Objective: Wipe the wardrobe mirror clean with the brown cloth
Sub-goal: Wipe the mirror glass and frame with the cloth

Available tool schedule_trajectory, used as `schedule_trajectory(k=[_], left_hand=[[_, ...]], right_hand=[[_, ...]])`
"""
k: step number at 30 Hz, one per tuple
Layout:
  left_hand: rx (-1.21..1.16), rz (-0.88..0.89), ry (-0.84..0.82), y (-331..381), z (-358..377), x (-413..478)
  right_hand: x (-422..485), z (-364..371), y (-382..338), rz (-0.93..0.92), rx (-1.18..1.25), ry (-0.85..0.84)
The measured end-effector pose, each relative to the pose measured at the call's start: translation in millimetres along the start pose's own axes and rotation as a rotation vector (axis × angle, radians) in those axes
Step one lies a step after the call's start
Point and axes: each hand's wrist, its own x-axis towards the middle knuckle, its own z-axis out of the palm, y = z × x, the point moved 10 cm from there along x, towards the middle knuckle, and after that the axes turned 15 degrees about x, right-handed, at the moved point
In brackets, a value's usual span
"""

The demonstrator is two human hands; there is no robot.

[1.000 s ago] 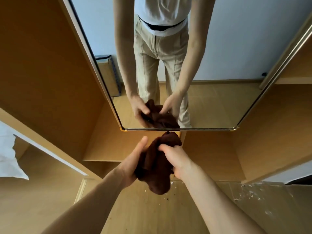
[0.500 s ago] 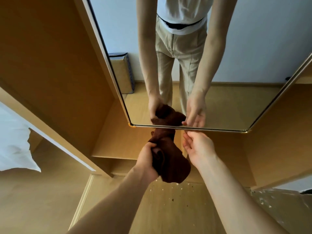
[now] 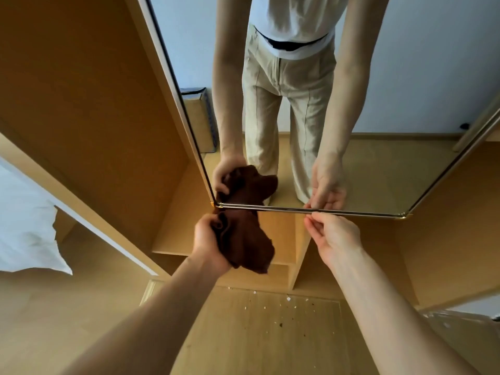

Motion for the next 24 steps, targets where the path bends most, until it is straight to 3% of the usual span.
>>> schedule_trajectory(k=[6,19,24], left_hand=[[-0.138,0.143,-0.025,44,-38,-9],[0.243,0.453,-0.11,186,20,-82],[0.337,0.512,-0.052,178,20,-82]], right_hand=[[-1,0,0,-0.02,-0.034,0.001],[-19,5,6,-0.03,0.029,0.113],[-25,7,5,-0.02,0.04,0.14]])
